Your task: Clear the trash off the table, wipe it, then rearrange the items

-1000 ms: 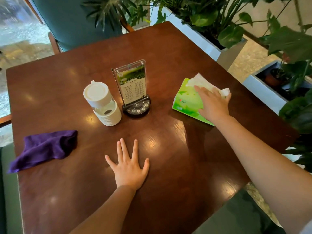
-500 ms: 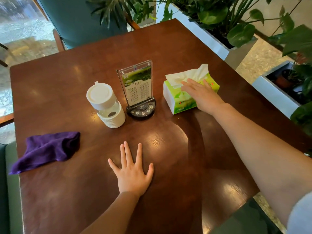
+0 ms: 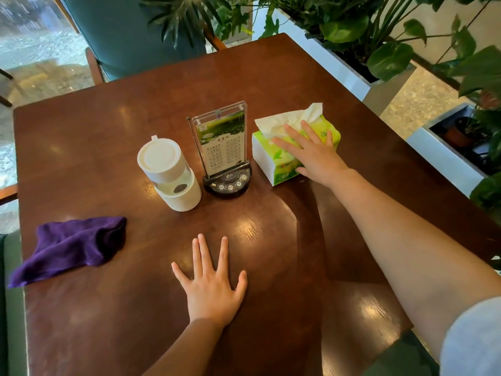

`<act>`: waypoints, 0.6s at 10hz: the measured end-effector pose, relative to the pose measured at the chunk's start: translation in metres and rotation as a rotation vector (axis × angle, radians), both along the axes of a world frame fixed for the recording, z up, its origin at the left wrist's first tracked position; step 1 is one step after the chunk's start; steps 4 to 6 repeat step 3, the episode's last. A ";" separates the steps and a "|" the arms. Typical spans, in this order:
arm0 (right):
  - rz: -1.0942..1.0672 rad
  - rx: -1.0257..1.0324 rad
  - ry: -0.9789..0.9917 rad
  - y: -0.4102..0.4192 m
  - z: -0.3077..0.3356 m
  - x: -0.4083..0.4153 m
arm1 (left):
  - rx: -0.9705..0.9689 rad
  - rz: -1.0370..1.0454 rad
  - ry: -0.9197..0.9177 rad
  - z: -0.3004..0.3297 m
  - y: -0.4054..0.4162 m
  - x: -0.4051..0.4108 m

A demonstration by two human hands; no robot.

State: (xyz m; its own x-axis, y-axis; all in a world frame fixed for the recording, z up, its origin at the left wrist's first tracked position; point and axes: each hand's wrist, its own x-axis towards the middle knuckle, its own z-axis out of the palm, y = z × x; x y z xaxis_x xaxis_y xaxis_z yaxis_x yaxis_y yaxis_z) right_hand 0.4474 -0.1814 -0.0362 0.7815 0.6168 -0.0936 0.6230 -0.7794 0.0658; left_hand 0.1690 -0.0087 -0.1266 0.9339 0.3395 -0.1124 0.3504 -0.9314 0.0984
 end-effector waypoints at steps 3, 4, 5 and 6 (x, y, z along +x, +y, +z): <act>-0.062 0.005 -0.067 0.013 0.004 -0.005 | -0.012 -0.011 -0.048 -0.002 0.000 0.000; -0.062 0.005 -0.067 0.013 0.004 -0.005 | -0.012 -0.011 -0.048 -0.002 0.000 0.000; -0.062 0.005 -0.067 0.013 0.004 -0.005 | -0.012 -0.011 -0.048 -0.002 0.000 0.000; -0.062 0.005 -0.067 0.013 0.004 -0.005 | -0.012 -0.011 -0.048 -0.002 0.000 0.000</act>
